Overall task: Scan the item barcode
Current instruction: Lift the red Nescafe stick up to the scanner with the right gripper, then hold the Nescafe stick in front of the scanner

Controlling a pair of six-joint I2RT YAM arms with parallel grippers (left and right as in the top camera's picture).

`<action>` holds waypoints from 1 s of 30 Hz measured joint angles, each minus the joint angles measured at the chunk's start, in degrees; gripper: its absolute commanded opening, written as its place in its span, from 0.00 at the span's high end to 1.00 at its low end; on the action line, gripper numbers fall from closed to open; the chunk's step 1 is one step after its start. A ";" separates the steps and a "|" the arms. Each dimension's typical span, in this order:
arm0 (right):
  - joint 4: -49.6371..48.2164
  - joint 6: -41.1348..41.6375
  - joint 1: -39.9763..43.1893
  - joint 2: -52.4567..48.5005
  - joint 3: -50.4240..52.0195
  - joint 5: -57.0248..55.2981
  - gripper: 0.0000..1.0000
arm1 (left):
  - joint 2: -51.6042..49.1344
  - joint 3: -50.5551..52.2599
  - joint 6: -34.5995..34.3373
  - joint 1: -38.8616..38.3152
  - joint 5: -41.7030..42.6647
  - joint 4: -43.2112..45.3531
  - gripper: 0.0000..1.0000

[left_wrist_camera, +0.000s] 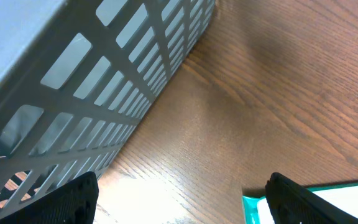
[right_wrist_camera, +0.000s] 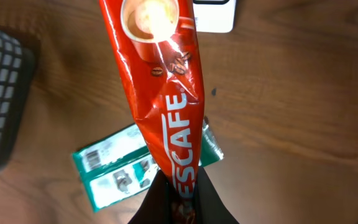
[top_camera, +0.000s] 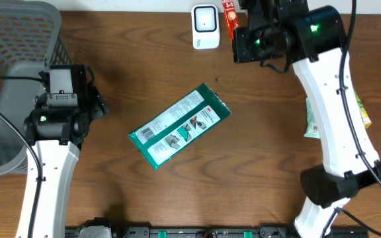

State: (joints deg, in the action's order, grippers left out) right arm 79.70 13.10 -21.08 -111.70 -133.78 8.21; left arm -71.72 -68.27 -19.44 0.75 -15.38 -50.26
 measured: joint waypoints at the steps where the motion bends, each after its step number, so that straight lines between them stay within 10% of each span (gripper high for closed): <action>1: -0.66 -0.42 0.15 -1.03 -0.11 0.13 0.99 | 0.00 0.00 0.00 0.00 0.00 0.00 0.13; 30: -24.41 -2.10 1.62 -42.64 -22.03 -6.19 0.99 | 0.00 0.00 0.00 0.00 0.00 0.02 0.13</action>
State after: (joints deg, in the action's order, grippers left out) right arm 55.29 11.00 -19.46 -154.34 -155.81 2.02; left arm -71.72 -68.27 -19.44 0.75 -15.38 -50.24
